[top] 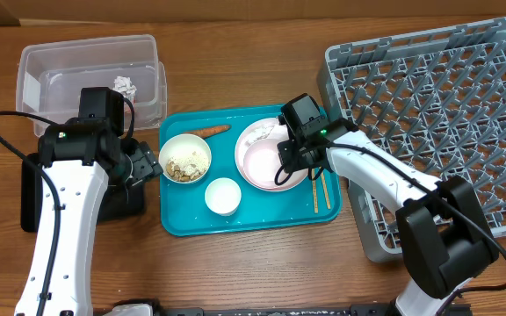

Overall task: Sort waste into correct bins and load items into the dishwasher
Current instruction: 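Lift the pink bowl with the right gripper and place it in the rack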

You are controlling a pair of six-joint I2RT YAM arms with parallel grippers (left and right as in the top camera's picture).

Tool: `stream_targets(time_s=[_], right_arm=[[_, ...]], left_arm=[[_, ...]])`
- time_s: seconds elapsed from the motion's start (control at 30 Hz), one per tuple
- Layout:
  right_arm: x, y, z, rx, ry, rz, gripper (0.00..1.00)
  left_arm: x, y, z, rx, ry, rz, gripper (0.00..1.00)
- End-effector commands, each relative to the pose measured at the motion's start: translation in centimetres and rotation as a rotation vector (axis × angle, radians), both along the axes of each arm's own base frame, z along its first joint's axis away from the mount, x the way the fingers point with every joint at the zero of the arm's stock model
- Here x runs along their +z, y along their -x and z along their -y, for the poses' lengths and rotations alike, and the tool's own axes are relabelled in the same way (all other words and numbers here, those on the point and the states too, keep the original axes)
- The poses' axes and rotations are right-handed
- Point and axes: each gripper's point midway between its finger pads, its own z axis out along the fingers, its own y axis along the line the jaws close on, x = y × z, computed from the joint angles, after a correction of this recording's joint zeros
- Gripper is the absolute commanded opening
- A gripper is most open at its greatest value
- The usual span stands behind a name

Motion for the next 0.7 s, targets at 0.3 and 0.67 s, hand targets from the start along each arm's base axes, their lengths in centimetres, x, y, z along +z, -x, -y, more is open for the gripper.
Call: stream_targets(time_s=[0.3, 0.67], right_arm=[[22.7, -9.6, 8.5, -0.301, 0.041, 0.582, 0.04], [30.9, -6.7, 34.8, -1.118, 0.797, 0.856, 0.04]], left_arm=[[0.2, -0.2, 0.1, 0.007, 0.005, 0.026, 0.86], [0.3, -0.5, 0.1, -0.001, 0.003, 0.038, 0.86]])
